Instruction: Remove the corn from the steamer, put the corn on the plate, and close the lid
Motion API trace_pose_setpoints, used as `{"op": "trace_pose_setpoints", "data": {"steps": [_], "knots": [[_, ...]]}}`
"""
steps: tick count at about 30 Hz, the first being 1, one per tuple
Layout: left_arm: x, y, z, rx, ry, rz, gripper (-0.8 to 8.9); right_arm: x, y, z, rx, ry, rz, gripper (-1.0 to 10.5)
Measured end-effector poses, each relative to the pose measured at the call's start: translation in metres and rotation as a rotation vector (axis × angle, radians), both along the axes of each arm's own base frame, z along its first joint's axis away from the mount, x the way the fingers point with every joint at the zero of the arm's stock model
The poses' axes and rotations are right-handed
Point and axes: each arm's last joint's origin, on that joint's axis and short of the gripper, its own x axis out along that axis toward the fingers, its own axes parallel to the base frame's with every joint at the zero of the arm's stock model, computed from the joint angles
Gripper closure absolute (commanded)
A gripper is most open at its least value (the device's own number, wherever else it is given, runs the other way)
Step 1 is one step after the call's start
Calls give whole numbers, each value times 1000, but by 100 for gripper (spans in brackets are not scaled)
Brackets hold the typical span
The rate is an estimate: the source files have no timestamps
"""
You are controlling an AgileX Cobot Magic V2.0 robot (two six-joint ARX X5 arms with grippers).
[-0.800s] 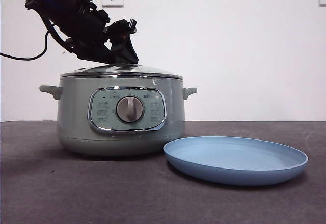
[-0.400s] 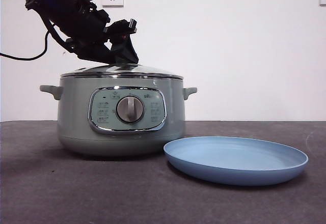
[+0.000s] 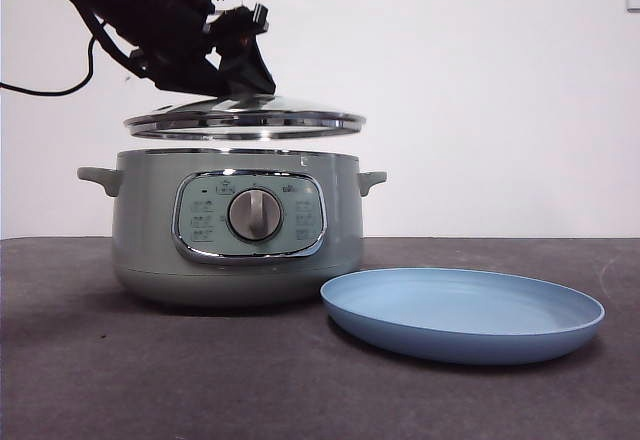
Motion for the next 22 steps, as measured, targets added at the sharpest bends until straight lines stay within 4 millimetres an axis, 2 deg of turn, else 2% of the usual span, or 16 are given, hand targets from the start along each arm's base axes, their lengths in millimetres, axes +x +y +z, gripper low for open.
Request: {"op": "trace_pose_setpoints", "data": {"steps": [6, 9, 16, 22], "knots": [[-6, 3, 8, -3, -7, 1, 822, 0, 0, 0, 0, 0, 0, 408], [-17, 7, 22, -9, -21, 1, 822, 0, 0, 0, 0, 0, 0, 408], [-66, 30, 72, -34, -85, 0, 822, 6, 1, -3, -3, 11, 0, 407], [-114, 51, 92, 1, -44, -3, 822, 14, 2, -2, 4, -24, 0, 408]]}}
